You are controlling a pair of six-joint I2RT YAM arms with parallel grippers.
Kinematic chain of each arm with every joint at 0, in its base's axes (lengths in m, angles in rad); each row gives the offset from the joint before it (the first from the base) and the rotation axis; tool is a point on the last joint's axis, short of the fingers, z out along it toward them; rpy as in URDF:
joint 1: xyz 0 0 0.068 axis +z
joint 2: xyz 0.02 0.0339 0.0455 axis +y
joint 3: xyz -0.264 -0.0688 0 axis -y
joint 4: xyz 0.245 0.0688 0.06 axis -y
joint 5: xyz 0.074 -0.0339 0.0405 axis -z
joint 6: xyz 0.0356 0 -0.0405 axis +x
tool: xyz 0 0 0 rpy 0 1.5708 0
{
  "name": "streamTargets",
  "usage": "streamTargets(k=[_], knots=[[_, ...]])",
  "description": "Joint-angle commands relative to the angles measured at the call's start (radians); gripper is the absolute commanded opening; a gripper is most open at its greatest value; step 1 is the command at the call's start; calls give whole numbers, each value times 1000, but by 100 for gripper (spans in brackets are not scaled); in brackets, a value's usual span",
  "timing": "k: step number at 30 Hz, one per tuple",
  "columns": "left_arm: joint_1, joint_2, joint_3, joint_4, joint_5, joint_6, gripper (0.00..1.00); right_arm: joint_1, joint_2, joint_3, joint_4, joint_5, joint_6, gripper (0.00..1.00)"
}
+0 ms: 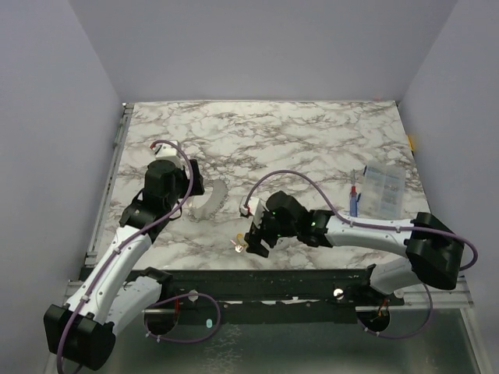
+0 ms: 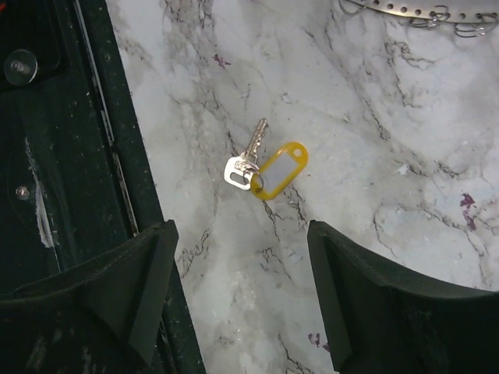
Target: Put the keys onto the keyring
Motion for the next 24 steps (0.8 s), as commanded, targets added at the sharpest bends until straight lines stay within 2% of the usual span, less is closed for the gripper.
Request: streamTargets(k=[1, 4, 11, 24], knots=[[-3, -23, 2, 4, -60, 8, 84, 26, 56, -17, 89, -30, -106, 75], [-3, -28, 2, 5, -63, 7, 84, 29, 75, -42, 144, -77, -156, 69], [-3, -41, 1, 4, -67, 6, 81, 30, 118, -106, 306, -108, -294, 67], [-3, -54, 3, 4, -53, 9, 81, 30, 217, -86, 344, -126, -420, 66]])
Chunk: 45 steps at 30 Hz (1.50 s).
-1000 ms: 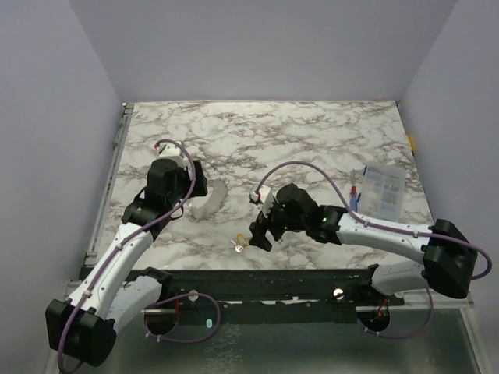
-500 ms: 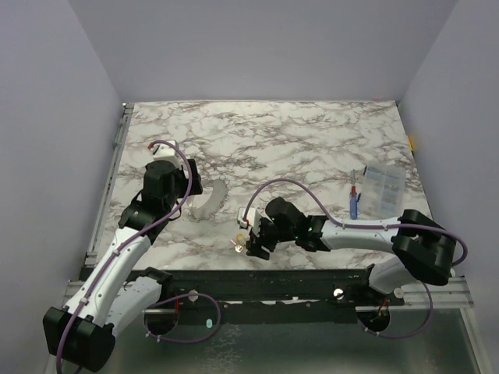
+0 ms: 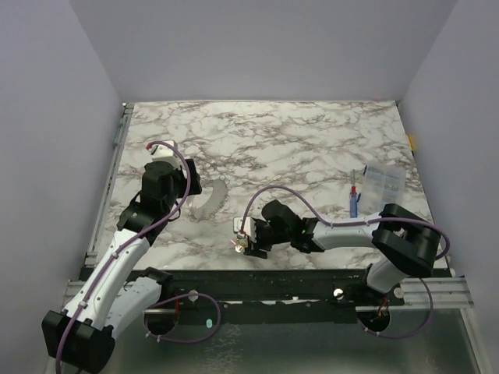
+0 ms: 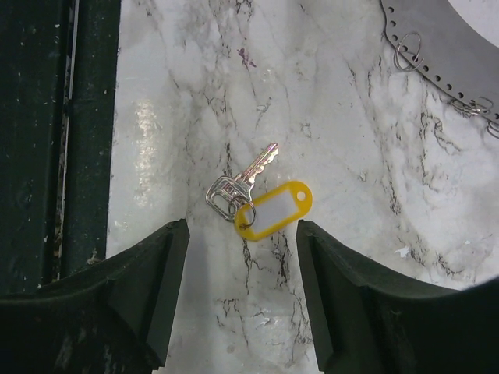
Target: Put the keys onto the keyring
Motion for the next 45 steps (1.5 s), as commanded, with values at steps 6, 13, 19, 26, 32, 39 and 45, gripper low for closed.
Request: streamTargets(k=[6, 13, 19, 26, 32, 39, 45], knots=[[-3, -6, -3, 3, -11, 2, 79, 9, 39, 44, 53, -16, -49, 66], [-4, 63, -3, -18, 16, -56, 76, 9, -56, -11, 180, 249, 108, 68], [-17, 99, -17, -104, 17, -255, 74, 9, -265, -141, 180, 398, 306, 72], [-117, 139, -43, -177, 9, -400, 66, 9, -478, -267, 142, 510, 491, 72], [-197, 184, -60, -188, -45, -498, 57, 9, -549, -302, 94, 558, 566, 73], [-223, 187, -149, -93, -100, -620, 53, 9, -564, -287, 37, 610, 602, 73], [-223, 139, -280, 68, -115, -727, 50, 9, -623, -310, 29, 633, 644, 73]])
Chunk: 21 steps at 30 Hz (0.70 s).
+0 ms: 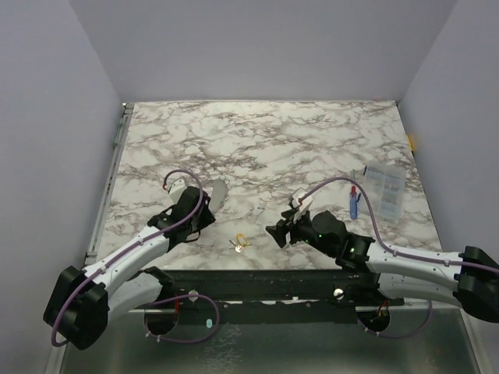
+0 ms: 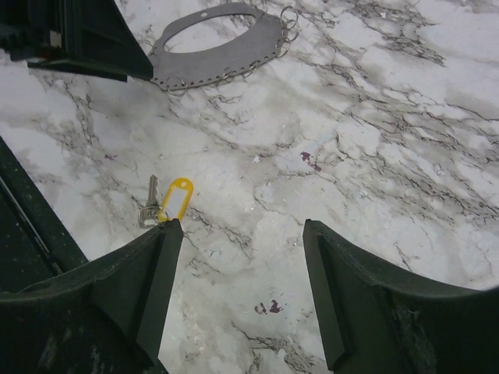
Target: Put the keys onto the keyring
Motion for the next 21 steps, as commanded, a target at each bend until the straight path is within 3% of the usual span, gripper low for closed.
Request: streamTargets(k=[1, 9, 21], knots=[[-5, -35, -88, 163, -42, -113, 48, 9, -54, -16, -22, 53, 52, 73], [-7, 51, -112, 252, -37, -121, 43, 9, -89, -31, -61, 49, 83, 73], [-7, 52, -132, 298, -76, -109, 40, 9, -67, -20, -72, 36, 102, 74]])
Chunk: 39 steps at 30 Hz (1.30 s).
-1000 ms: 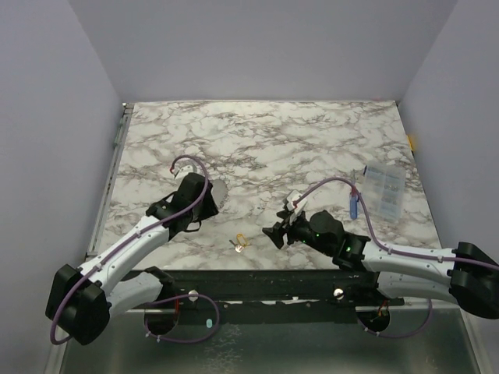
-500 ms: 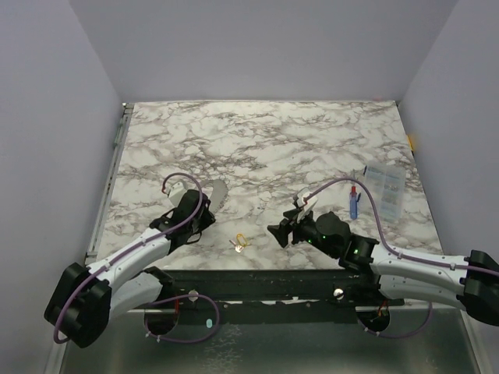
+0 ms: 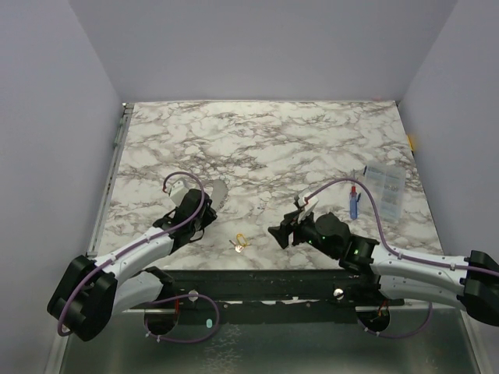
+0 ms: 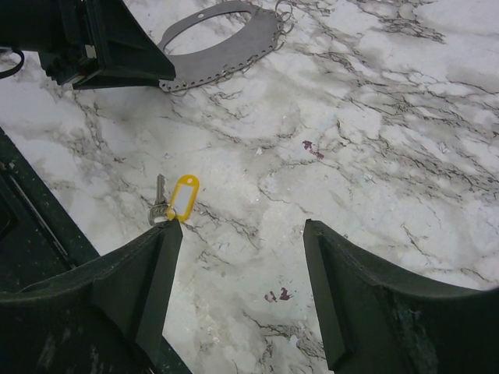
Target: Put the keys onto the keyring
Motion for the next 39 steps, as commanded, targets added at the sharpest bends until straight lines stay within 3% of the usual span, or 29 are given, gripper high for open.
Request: streamTargets(k=[1, 11, 30, 35, 37, 39], knots=[[-2, 6, -8, 32, -41, 3, 40, 8, 11, 1, -32, 12, 12, 74], [-2, 64, -2, 44, -48, 6, 39, 8, 28, -4, -26, 6, 13, 74], [-3, 134, -6, 108, -31, 27, 24, 8, 64, -1, -17, -5, 22, 75], [-4, 151, -8, 116, -32, 32, 14, 8, 69, -9, -2, -10, 23, 75], [-4, 155, -9, 123, -34, 36, 3, 8, 71, -13, 5, -12, 20, 75], [-4, 155, -9, 129, -34, 38, 0, 8, 71, -10, 2, -14, 17, 75]])
